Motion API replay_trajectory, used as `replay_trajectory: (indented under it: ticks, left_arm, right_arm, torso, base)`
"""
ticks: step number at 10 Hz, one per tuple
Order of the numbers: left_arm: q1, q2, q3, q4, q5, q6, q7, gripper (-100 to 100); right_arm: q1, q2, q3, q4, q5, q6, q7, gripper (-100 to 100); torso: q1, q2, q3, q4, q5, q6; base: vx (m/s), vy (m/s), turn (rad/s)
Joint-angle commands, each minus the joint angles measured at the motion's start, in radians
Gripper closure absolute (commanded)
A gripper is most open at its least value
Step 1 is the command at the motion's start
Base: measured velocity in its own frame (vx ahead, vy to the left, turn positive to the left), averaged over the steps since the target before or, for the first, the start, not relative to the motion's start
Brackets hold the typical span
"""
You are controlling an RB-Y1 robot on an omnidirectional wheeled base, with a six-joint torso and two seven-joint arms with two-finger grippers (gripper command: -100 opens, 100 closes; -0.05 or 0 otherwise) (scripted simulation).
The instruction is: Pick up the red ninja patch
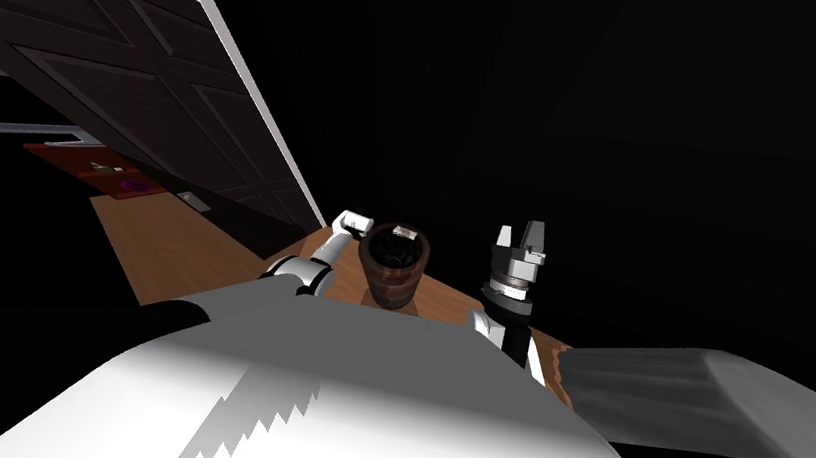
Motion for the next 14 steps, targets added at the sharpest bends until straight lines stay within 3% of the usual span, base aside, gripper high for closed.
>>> replay_trajectory:
  ticks: [1, 4, 5, 6, 7, 10, 12, 14]
  left_arm:
    - [-0.034, -0.003, -0.007, 0.050, 0.013, 0.050, 0.006, -100]
    - [-0.060, -0.007, -0.014, 0.099, 0.024, 0.116, 0.012, -100]
    - [-0.084, -0.012, -0.020, 0.142, 0.036, 0.146, 0.017, -100]
    - [-0.084, -0.012, -0.020, 0.142, 0.036, 0.161, 0.017, -100]
    - [-0.105, -0.019, -0.027, 0.175, 0.047, 0.202, 0.022, -100]
    - [-0.123, -0.029, -0.034, 0.220, 0.058, 0.240, 0.027, -100]
    - [-0.154, -0.055, -0.046, 0.286, 0.078, 0.303, 0.037, -100]
    - [-0.167, -0.072, -0.052, 0.314, 0.087, 0.336, 0.041, -100]
  right_arm:
    - [0.000, 0.000, 0.000, 0.000, 0.000, 0.000, 0.000, 0]
    - [0.000, 0.000, 0.000, 0.000, 0.000, 0.000, 0.000, 0]
    - [0.000, 0.000, 0.000, 0.000, 0.000, 0.000, 0.000, 0]
    - [0.000, 0.000, 0.000, 0.000, 0.000, 0.000, 0.000, 0]
    - [0.000, 0.000, 0.000, 0.000, 0.000, 0.000, 0.000, 0]
    - [0.000, 0.000, 0.000, 0.000, 0.000, 0.000, 0.000, 0]
    - [0.000, 0.000, 0.000, 0.000, 0.000, 0.000, 0.000, 0]
    - [0.000, 0.000, 0.000, 0.000, 0.000, 0.000, 0.000, 0]
  torso:
    - [0.000, 0.000, 0.000, 0.000, 0.000, 0.000]
    - [-0.001, -0.001, 0.000, 0.000, 0.000, 0.000]
    - [-0.001, 0.000, 0.000, 0.000, 0.000, 0.000]
    - [-0.001, -0.001, 0.000, 0.000, 0.000, 0.000]
    - [-0.001, 0.000, 0.000, 0.000, 0.000, 0.000]
    - [-0.002, -0.001, 0.000, 0.000, 0.000, 0.000]
    - [-0.002, -0.001, 0.000, 0.000, 0.000, 0.000]
    - [-0.002, -0.001, 0.000, 0.000, -0.001, 0.000]
  base:
    - [0.025, -0.007, 0.024]
    - [0.025, -0.011, 0.016]
    - [0.029, -0.017, 0.025]
    - [0.027, -0.017, 0.011]
    - [0.030, -0.023, 0.027]
    - [0.027, -0.025, 0.016]
    - [0.034, -0.033, 0.025]
    - [0.029, -0.032, 0.017]
